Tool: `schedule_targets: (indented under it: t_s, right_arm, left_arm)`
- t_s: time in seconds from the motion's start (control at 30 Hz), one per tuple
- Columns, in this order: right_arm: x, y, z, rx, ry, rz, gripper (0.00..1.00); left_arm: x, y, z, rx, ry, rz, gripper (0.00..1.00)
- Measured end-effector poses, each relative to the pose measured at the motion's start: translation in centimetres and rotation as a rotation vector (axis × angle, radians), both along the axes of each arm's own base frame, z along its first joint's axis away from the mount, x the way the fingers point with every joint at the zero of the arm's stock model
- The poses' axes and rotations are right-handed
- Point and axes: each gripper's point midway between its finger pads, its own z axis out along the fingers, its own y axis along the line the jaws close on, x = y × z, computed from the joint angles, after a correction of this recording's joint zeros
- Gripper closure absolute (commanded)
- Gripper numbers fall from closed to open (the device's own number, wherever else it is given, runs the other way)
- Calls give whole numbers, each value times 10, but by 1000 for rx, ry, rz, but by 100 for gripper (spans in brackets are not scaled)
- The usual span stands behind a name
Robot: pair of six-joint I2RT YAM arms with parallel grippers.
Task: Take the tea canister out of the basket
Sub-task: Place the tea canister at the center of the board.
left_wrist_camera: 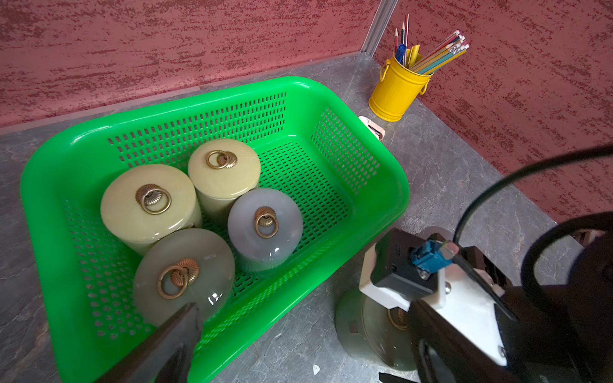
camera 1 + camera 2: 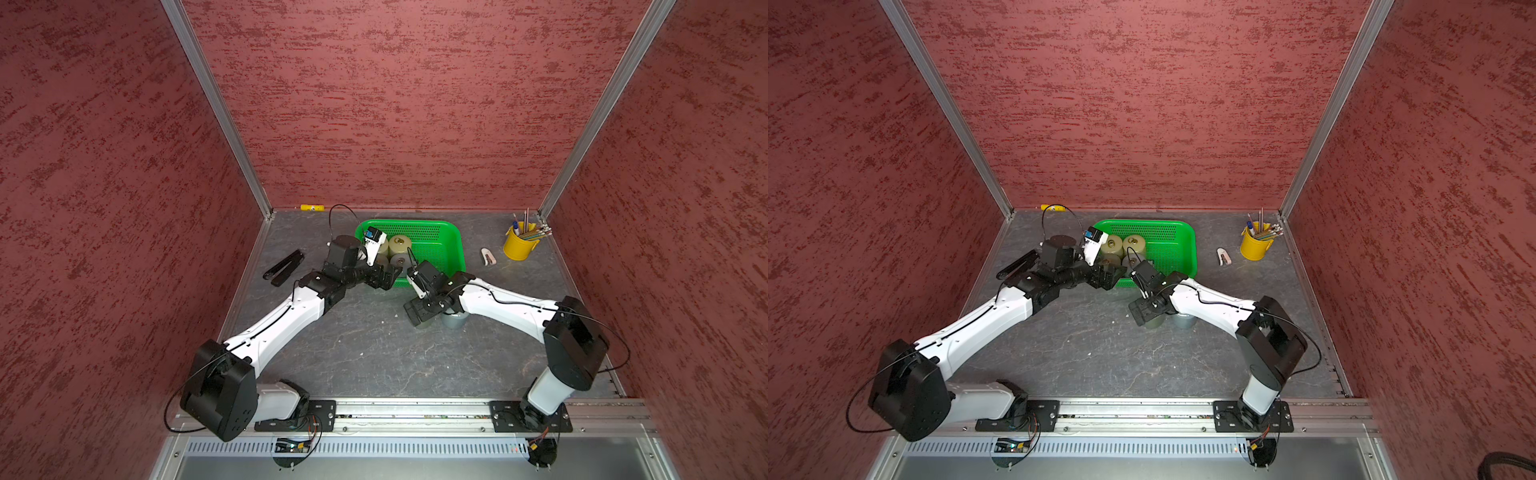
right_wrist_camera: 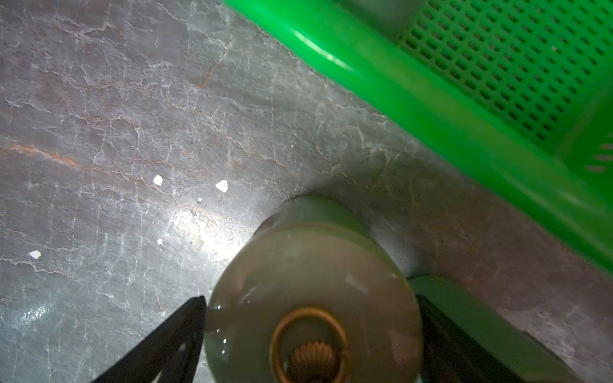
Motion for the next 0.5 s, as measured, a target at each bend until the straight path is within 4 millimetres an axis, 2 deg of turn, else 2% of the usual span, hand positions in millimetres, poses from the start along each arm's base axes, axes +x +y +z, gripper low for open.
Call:
schedule_targets:
  t_s: [0.3,0.43,0.5]
  right_arm:
    - [2,2,7,8,-10,0,1]
    - [9,6,28,24,-41,4,1]
    - [14,9,46,34,-75,8,1]
  left_arm:
    - [0,0,0,0,-1,-1,0]
    - [0,0,0,-1,1,1,0]
    - [0,0,0,-1,9,3,0]
